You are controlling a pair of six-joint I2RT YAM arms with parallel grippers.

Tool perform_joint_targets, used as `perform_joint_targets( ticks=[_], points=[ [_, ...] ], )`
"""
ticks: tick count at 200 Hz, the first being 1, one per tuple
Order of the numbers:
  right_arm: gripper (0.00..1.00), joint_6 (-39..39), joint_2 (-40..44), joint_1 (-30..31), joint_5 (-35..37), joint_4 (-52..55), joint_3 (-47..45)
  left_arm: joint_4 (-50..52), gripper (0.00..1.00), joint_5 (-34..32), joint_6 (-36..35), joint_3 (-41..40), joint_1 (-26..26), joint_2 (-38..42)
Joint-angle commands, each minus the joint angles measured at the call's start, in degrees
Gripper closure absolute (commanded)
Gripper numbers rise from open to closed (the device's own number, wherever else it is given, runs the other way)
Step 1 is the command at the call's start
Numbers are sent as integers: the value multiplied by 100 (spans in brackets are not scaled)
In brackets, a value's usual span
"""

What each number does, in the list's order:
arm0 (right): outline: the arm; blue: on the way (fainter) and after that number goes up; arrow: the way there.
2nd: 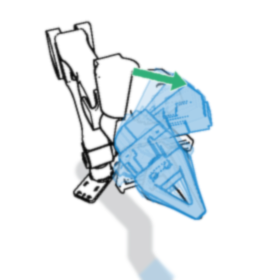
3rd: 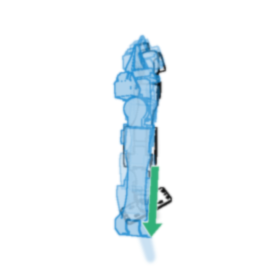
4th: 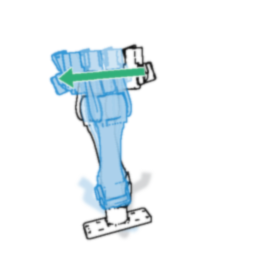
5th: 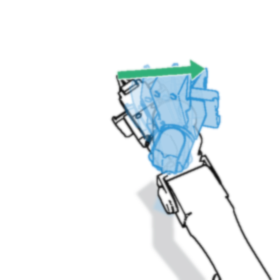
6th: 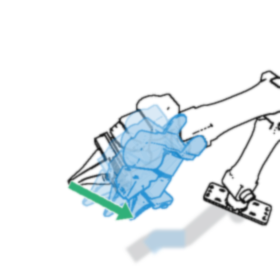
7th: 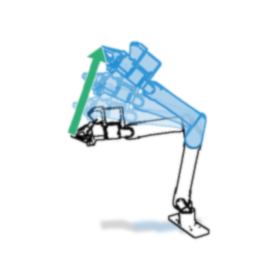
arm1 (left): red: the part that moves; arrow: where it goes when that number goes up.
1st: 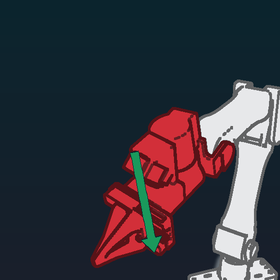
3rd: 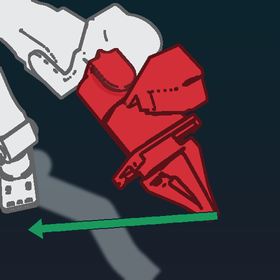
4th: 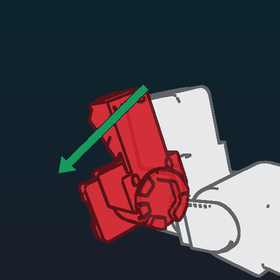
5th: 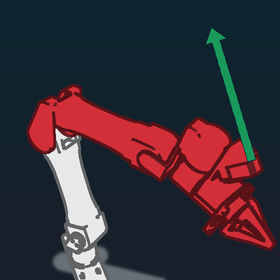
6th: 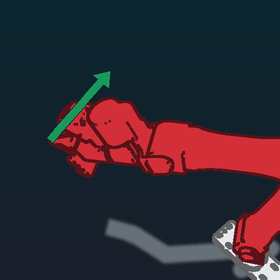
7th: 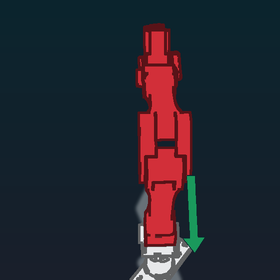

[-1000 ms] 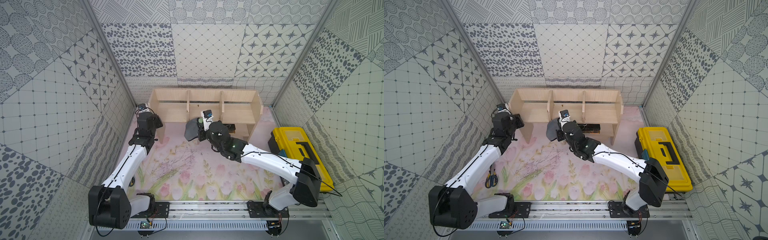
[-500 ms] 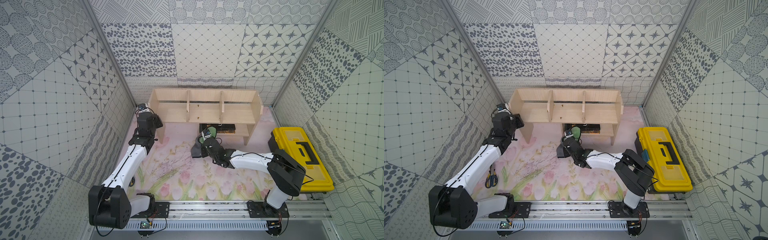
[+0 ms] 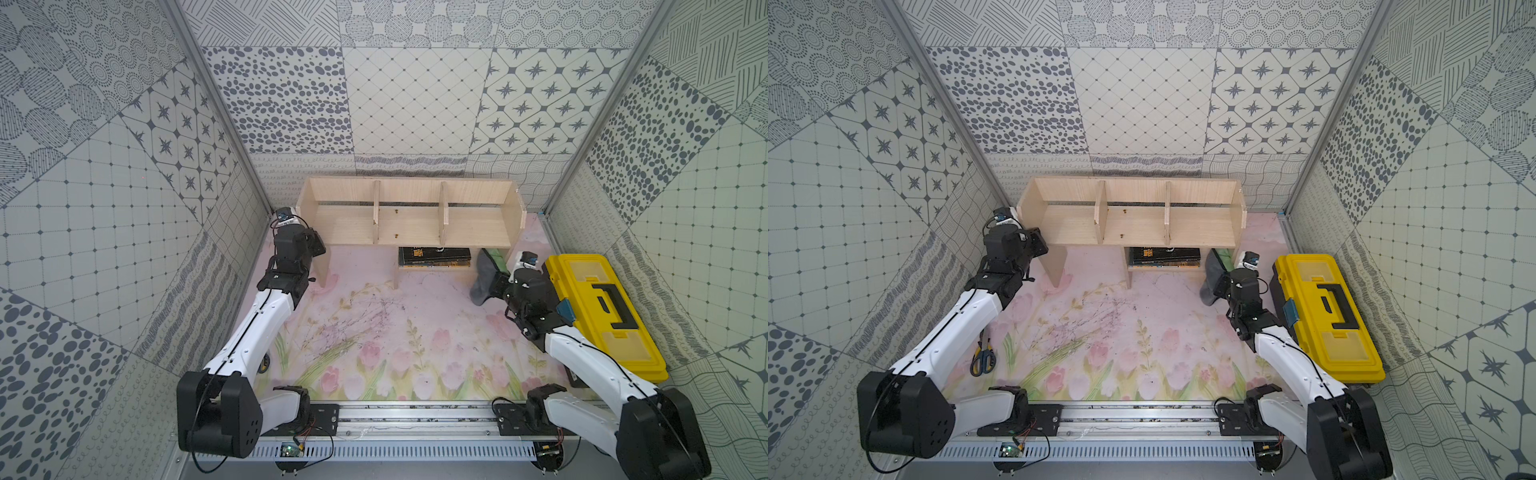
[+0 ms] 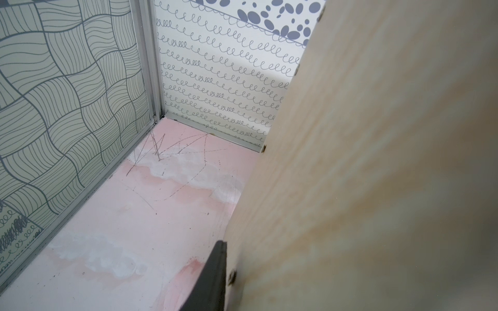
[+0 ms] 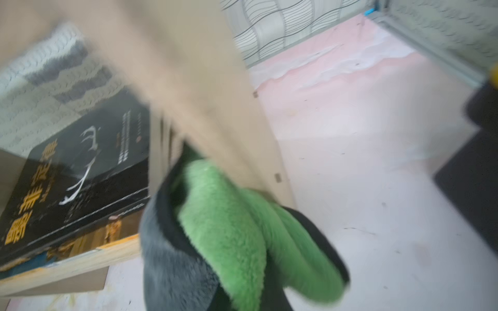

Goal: Wipe the bookshelf clean with a cloth
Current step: Wipe the dust from the shelf.

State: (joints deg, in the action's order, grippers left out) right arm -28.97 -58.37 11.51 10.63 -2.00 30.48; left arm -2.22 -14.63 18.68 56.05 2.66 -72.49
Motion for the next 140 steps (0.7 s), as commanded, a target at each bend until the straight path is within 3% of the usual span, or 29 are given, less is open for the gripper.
perform_joint_targets(
  ticks=[1,34,75,111,140],
  points=[
    [100,280,441,-272,-378,102,307,556,100,-286,1389,-69,-81,-124],
    [100,482,409,8,-896,313,972,539,100,-277,1394,-90,-72,-105],
    [100,869,-64,1772,-27,195,1634,525,100,-249,1401,-87,-72,-79],
    [100,962,-1300,3326,537,-482,2321,512,100,-202,1437,-90,-74,-69],
    [100,1184,-2739,4179,519,-729,3534,487,100,-145,1454,-102,-75,-55]
  ],
)
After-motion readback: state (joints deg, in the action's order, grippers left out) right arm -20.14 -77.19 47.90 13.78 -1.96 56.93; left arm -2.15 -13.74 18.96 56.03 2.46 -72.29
